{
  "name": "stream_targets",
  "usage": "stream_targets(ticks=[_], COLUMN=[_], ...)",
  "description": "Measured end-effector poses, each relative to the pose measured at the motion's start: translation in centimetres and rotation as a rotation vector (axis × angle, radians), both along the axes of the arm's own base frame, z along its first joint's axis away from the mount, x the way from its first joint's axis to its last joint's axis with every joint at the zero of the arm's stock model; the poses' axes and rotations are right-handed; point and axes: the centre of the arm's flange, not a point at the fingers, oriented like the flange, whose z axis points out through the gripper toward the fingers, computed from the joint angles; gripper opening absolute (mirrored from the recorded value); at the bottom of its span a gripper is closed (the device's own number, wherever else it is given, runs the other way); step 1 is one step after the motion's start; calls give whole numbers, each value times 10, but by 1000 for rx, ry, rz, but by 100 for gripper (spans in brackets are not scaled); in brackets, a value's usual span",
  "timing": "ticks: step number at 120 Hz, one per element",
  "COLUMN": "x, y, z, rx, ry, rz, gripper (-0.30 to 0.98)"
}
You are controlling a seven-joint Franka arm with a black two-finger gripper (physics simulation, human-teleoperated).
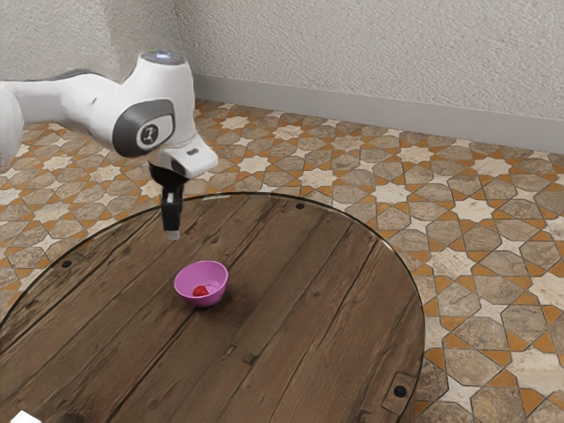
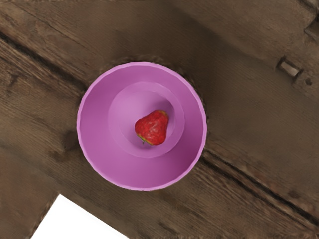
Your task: Take strawberry from the bowl
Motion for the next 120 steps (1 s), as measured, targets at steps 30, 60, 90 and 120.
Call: stream_targets(ticks=[30, 60, 90, 120], x=[21, 35, 26, 26], y=[25, 34, 27, 31], z=[-89, -134, -153, -176], rx=[-111, -192, -204, -214], ry=[45, 52, 66, 73], rz=[-204, -354, -499, -581], gripper=[68, 50, 22, 20])
